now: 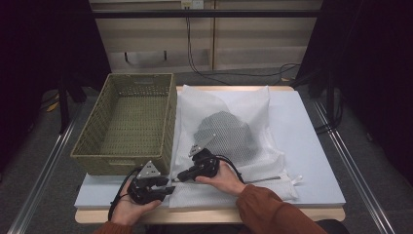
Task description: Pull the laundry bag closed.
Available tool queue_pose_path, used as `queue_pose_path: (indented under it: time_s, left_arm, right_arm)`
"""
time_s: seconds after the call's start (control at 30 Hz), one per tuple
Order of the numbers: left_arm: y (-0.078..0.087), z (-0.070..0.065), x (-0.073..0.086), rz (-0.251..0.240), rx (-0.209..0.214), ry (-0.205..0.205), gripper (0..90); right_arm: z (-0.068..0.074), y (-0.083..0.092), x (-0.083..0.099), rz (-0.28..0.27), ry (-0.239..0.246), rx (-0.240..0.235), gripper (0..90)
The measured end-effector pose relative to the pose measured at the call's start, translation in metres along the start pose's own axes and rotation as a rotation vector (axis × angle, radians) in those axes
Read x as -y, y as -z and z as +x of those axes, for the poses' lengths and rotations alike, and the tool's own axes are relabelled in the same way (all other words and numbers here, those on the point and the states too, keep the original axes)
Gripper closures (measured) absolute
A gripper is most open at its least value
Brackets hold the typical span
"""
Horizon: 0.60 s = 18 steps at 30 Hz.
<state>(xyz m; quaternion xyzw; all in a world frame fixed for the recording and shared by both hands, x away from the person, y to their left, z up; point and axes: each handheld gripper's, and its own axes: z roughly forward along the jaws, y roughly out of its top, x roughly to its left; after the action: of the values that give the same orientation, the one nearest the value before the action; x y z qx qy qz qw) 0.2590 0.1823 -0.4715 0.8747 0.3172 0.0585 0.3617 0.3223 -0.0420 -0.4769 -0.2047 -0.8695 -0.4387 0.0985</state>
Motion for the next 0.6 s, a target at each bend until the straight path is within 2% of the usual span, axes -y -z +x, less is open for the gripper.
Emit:
queue_pose_path:
  time_s: [0.07, 0.17, 0.23, 0.33, 0.37, 0.4, 0.43, 0.5, 0.6]
  left_arm:
    - [-0.003, 0.000, -0.002, -0.008, 0.010, 0.008, 56.6]
    - [-0.005, 0.001, -0.004, -0.012, 0.022, 0.029, 58.7]
    - [-0.006, 0.000, -0.005, -0.013, 0.028, 0.029, 60.2]
    - [-0.008, -0.001, -0.006, -0.017, 0.026, 0.028, 65.3]
    - [-0.007, -0.001, -0.006, -0.020, 0.027, 0.034, 69.6]
    - [-0.007, 0.000, -0.006, -0.031, 0.032, 0.039, 69.6]
    - [-0.005, 0.000, -0.006, -0.044, 0.035, 0.042, 73.3]
    - [-0.002, 0.000, -0.007, -0.053, 0.027, 0.029, 78.6]
    - [-0.001, -0.001, -0.007, -0.055, 0.041, 0.022, 80.6]
  right_arm:
    - [0.002, 0.002, 0.000, -0.012, 0.012, 0.001, 86.9]
    - [0.004, 0.005, -0.001, -0.023, 0.019, 0.000, 87.0]
    - [0.005, 0.007, -0.001, -0.023, 0.020, -0.003, 87.0]
    - [0.007, 0.010, 0.000, -0.025, 0.025, 0.000, 87.0]
    - [0.008, 0.011, 0.001, -0.025, 0.027, -0.003, 87.0]
    - [0.008, 0.011, 0.001, -0.025, 0.027, -0.003, 87.0]
    - [0.008, 0.012, 0.002, -0.022, 0.029, -0.003, 87.0]
    - [0.009, 0.012, 0.002, -0.023, 0.035, -0.002, 87.0]
    - [0.009, 0.011, 0.003, -0.021, 0.033, -0.008, 87.0]
